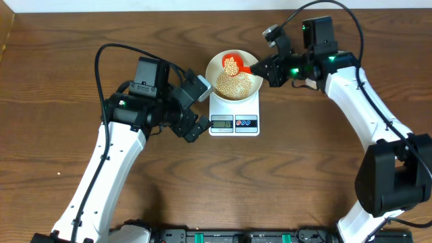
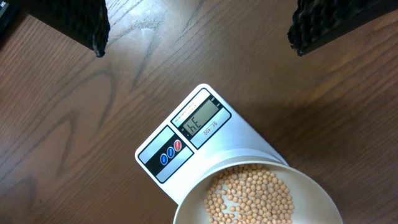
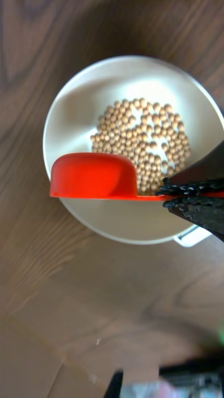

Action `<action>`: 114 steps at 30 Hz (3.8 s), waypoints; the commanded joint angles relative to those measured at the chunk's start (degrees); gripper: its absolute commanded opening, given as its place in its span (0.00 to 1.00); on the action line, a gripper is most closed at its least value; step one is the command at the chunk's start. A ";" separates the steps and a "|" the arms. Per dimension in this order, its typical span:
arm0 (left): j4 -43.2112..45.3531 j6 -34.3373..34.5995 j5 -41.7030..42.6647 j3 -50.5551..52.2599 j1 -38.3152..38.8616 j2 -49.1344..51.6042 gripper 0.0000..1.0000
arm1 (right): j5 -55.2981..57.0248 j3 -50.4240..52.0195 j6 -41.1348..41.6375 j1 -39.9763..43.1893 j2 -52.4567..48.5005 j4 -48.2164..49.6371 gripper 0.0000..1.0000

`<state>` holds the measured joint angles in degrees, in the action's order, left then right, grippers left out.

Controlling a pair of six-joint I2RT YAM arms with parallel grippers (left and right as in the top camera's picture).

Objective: Scoop item into bowl and weigh 50g on scale
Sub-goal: 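Carry the filled scoop with the right gripper over the bowl, then tilt the scoop with the right gripper to pour beans into bowl, then shake the tilted scoop with the right gripper to trickle beans in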

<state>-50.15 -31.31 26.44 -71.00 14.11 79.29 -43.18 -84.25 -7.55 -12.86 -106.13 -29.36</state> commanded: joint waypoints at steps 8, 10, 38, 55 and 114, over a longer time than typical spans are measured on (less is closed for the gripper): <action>-0.17 0.50 -0.13 -1.14 0.11 -0.50 0.95 | 11.72 -0.42 -7.06 -2.45 -0.63 -0.22 0.01; -0.17 0.50 -0.13 -1.14 0.11 -0.50 0.94 | 13.79 -0.42 -8.11 -3.15 -0.63 -0.22 0.01; -0.17 0.50 -0.11 -1.11 0.11 -0.50 0.94 | 15.63 -0.46 -8.66 -4.48 0.76 0.39 0.01; -0.17 0.50 -0.13 -1.14 0.11 -0.50 0.94 | 12.74 -0.46 -5.07 -4.48 0.81 0.46 0.01; -0.17 0.48 -0.13 -1.14 0.11 -0.50 0.94 | 13.49 -0.50 -10.34 -2.60 4.24 1.46 0.01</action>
<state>-50.15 -31.31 26.44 -71.00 14.11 79.29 -29.71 -84.25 -16.38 -15.55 -103.33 -28.01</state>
